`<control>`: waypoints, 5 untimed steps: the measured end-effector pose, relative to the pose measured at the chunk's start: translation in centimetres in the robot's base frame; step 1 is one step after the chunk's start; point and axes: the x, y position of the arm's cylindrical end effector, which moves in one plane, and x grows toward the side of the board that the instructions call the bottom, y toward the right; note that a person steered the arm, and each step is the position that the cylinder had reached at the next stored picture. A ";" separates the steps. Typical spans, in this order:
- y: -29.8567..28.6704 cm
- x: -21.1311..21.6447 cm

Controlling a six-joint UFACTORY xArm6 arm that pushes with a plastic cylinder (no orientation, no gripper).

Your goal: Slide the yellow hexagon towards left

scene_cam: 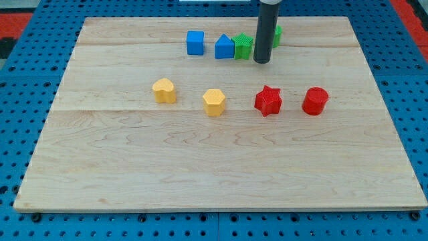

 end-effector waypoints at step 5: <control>0.6 -1.3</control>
